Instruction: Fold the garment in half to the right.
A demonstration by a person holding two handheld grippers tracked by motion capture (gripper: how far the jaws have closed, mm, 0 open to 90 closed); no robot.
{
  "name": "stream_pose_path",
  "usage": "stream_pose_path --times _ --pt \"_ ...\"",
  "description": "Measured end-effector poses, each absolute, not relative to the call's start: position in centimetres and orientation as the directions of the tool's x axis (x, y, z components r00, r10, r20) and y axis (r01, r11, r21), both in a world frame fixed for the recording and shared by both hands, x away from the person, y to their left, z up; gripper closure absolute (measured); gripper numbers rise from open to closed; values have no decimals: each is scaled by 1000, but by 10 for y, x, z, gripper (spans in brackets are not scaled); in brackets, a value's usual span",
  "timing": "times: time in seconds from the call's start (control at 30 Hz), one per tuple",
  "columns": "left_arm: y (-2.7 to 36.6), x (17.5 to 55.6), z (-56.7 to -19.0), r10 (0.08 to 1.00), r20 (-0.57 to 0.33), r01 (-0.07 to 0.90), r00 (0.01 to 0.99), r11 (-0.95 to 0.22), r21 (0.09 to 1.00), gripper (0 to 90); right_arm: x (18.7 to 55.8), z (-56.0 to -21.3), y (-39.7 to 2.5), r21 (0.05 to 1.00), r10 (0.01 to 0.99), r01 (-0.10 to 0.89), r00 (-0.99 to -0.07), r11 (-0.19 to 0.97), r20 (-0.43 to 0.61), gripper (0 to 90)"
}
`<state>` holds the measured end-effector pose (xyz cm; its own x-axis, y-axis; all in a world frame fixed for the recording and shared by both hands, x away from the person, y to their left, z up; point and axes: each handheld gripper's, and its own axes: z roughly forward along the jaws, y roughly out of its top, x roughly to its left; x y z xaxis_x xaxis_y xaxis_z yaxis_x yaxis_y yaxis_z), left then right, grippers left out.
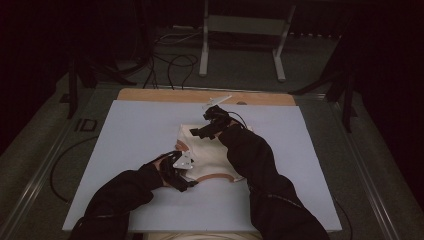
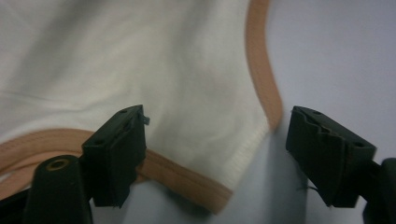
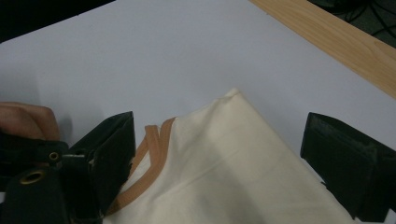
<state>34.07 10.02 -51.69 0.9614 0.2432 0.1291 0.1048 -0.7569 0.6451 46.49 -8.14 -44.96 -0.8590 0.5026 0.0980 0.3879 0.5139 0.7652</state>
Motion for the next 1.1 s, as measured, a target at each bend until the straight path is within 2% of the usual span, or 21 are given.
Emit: stream_pose_path --times 0.1,0.3,0.6,0.83,1.1 --pt "100 343 -516 274 162 107 948 -753 649 285 465 -450 -81 765 502 387 -859 515 97 103" --pt "101 354 -518 314 150 137 938 -729 671 439 466 -451 -78 762 503 390 -859 517 99 103" --pt "96 361 -520 327 137 153 935 -720 676 804 472 -455 -68 755 501 399 -859 520 109 103" --pt "96 360 -520 328 130 158 935 -718 678 834 482 -465 -57 738 508 417 -853 530 117 105" --pt "97 361 -521 327 121 159 937 -709 687 838 496 -477 -41 706 542 484 -824 517 168 105"
